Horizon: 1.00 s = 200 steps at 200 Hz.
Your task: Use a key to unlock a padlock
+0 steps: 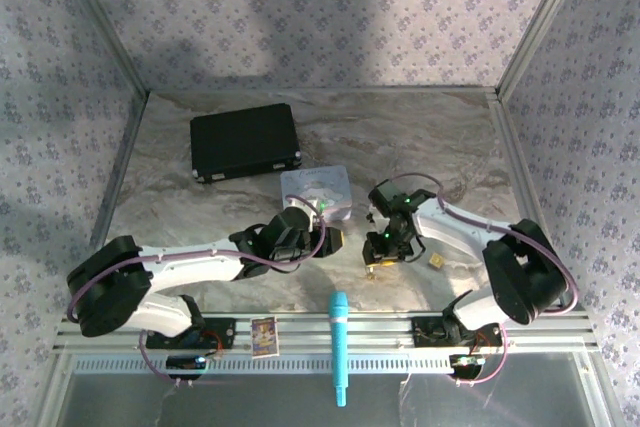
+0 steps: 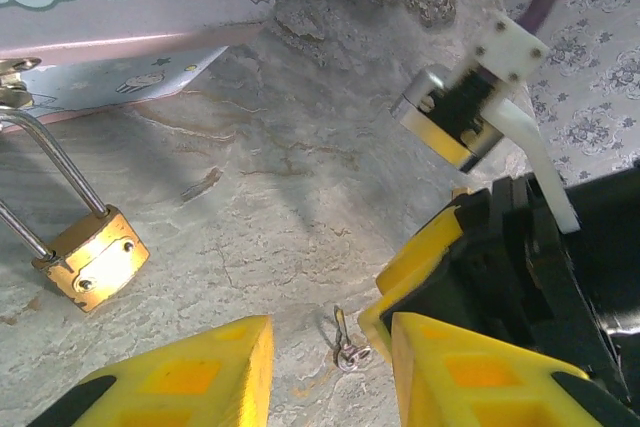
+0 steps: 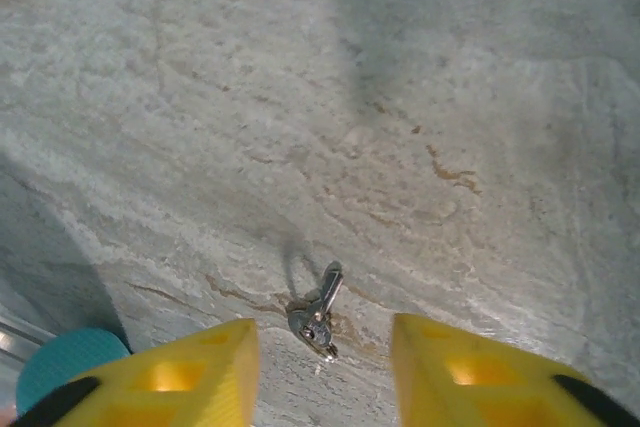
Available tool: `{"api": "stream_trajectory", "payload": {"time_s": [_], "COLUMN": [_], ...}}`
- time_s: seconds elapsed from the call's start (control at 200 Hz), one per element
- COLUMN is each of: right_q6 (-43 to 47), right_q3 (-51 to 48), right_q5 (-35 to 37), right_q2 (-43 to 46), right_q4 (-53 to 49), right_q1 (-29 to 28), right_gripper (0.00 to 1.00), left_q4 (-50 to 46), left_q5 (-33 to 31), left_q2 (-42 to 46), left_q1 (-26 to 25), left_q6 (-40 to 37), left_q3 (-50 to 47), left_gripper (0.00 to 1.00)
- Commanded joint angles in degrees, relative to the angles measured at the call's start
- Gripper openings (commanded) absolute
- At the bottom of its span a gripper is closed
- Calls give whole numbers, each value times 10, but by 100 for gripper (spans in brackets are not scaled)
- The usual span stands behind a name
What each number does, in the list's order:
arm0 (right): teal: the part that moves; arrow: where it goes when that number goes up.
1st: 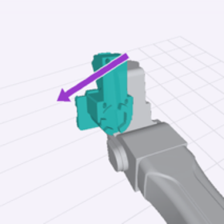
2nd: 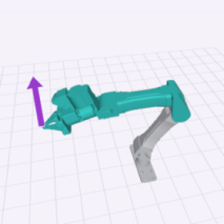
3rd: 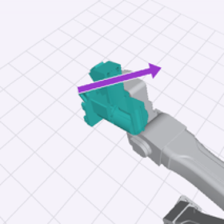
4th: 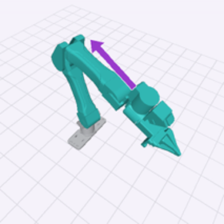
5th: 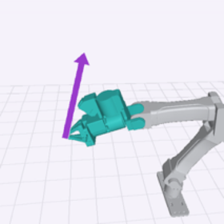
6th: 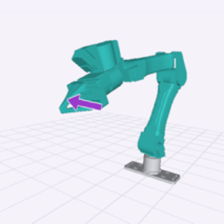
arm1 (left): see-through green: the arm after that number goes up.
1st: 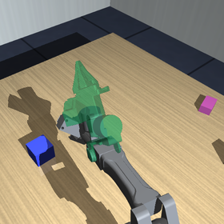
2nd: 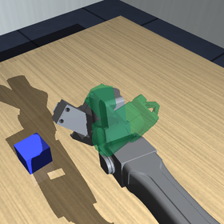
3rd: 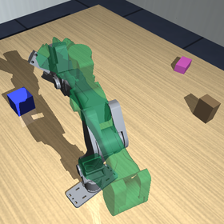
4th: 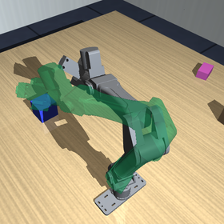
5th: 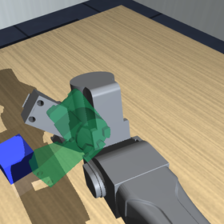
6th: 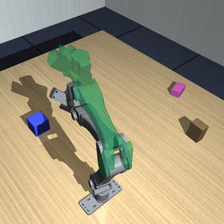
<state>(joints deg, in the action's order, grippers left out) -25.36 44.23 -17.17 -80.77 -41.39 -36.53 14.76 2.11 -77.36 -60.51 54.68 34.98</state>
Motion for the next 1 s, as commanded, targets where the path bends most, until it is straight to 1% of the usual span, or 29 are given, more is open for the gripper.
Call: {"api": "stream_trajectory", "payload": {"time_s": [0.0, 0.105, 0.275, 0.475, 0.615, 0.84, 0.994], "right_q6": [-62, -101, -172, -200, -213, -230, -238], "right_q3": [-27, -50, -54, -55, -56, -62, -67], "right_q5": [32, 65, 140, 161, 175, 186, 188], "right_q2": [42, 63, 53, 16, 6, -7, -22], "right_q4": [14, 45, 61, 67, 63, 64, 61], "right_q1": [-34, -69, -115, -160, -178, -199, -210], "right_gripper": [48, 49, 49, 48, 47, 36, 23], "left_q4": [4, 6, 6, 5, 5, 4, -1], "left_q5": [-9, -11, -11, -12, -16, -18, -21], "left_q2": [0, -1, -3, 0, -1, -9, -14], "left_q1": [-4, -4, -4, -4, -4, -4, -5], "left_q6": [-2, -3, -1, 6, 10, 13, 17], "left_q3": [15, 15, 18, 12, 12, 19, 20], "left_gripper": [36, 36, 36, 36, 36, 36, 36]}}
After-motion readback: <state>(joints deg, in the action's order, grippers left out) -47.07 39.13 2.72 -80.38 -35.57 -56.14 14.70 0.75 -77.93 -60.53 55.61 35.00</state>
